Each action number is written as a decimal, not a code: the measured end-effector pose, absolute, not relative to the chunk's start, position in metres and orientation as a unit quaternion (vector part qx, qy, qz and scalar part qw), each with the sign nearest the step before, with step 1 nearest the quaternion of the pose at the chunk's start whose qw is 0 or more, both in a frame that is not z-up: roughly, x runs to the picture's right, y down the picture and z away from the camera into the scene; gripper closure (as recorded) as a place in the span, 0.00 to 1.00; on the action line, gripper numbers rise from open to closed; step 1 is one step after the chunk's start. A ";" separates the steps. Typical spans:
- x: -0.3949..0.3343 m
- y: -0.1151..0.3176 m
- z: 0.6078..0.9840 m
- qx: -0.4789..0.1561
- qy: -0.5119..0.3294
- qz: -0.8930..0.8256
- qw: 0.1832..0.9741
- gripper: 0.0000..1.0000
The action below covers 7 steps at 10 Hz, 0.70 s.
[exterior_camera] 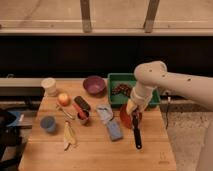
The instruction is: Place brush in purple bowl
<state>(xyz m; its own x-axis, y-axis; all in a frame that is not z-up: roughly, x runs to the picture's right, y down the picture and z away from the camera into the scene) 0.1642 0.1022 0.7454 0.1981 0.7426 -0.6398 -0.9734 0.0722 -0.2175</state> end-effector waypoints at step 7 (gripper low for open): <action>0.099 0.025 0.745 -0.345 0.084 0.550 0.756 1.00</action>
<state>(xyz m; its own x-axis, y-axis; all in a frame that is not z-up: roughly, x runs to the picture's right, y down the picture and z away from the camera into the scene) 0.0992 0.0254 0.7454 0.3802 0.7742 -0.5060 -0.8895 0.1560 -0.4295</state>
